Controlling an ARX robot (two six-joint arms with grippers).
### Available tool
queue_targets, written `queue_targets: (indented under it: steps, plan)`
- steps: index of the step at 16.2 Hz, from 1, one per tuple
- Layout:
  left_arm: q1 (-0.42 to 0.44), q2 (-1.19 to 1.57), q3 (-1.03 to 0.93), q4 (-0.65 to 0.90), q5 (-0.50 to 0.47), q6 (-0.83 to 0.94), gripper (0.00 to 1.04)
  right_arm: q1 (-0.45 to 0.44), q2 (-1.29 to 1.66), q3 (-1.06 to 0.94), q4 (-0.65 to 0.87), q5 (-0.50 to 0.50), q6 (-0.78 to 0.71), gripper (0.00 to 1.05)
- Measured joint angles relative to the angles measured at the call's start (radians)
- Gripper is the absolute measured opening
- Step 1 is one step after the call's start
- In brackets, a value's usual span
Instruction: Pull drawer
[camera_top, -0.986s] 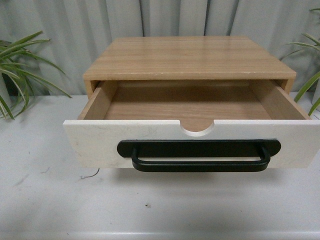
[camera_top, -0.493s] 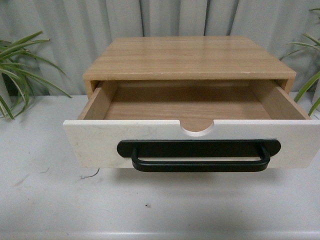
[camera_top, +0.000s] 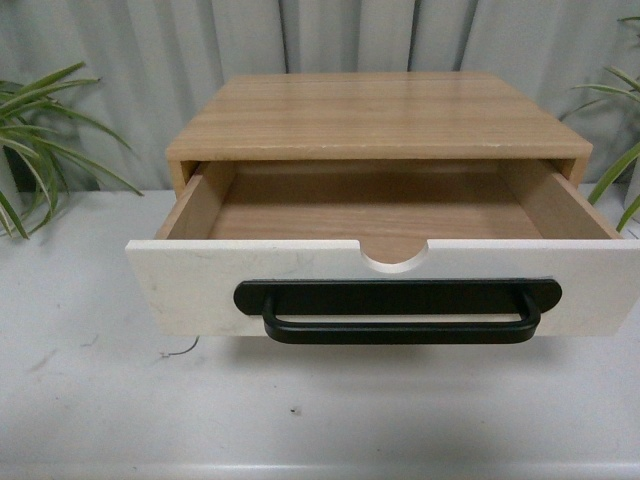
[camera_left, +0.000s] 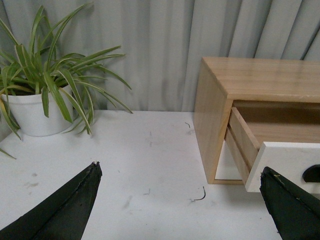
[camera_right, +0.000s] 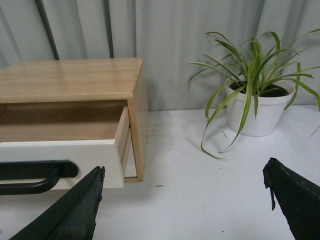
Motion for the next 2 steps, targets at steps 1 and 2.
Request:
queue_targets:
  steps: [1, 2]
  plan:
    - [0.0, 0.0, 0.0, 0.0, 0.0, 0.0, 0.98, 0.0, 0.0, 0.0, 0.0, 0.0, 0.0, 0.98]
    - [0.0, 0.0, 0.0, 0.0, 0.0, 0.0, 0.98, 0.0, 0.0, 0.0, 0.0, 0.0, 0.0, 0.98]
